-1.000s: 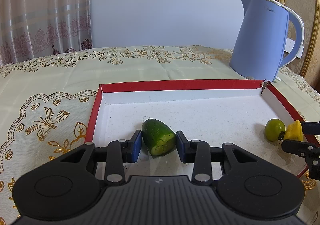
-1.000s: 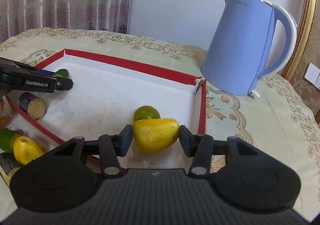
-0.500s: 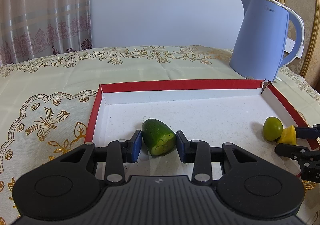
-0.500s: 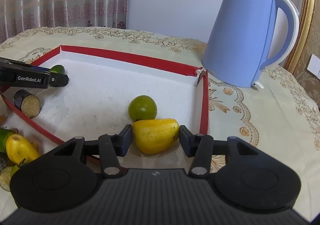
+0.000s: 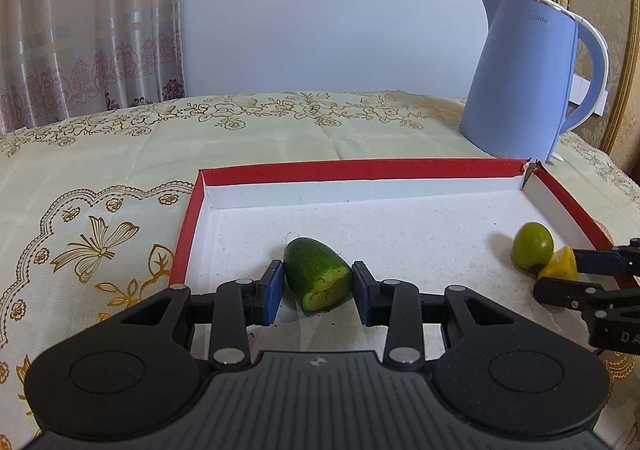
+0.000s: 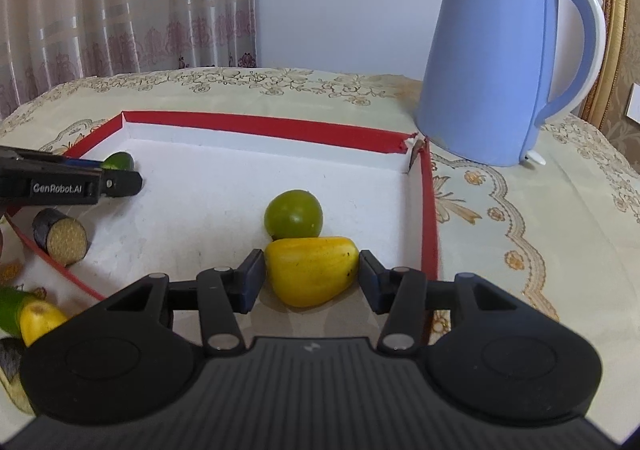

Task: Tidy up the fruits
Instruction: 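Lower the yellow pepper into the tray and open the right gripper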

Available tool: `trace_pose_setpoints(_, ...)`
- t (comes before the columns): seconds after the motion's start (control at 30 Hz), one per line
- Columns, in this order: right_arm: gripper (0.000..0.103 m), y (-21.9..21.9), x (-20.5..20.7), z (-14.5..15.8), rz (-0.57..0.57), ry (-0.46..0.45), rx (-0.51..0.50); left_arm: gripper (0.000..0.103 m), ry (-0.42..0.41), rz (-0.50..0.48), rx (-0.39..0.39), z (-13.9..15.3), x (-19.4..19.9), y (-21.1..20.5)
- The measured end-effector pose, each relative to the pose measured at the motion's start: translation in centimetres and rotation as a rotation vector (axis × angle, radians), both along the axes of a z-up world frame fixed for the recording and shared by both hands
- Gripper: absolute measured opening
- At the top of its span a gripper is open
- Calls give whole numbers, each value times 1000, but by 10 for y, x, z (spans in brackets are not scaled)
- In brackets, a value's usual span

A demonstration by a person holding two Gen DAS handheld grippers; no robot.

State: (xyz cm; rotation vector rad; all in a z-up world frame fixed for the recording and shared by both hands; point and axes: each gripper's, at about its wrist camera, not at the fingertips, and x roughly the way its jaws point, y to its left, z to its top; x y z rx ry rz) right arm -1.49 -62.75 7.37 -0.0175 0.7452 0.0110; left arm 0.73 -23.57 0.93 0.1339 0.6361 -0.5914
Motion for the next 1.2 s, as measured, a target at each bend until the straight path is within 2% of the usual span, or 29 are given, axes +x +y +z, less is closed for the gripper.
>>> trace_pose_setpoints(0.53,49,18,4,-9,-45,-61,-35,36,-8,0,8,0,-1,-1)
trace_pose_setpoints(0.9,49,19,12,-9,-36,-70,-10,36,-22,-10,20,-1,-4,-6)
trace_pose_setpoints(1.1,49,25,11,-8,-1,-75,6,36,-70,-24,54,0,-14,-15)
trace_pose_setpoints(1.2,49,27,10,-7,14,-74,12,36,-122,-8,55,5,-21,-18)
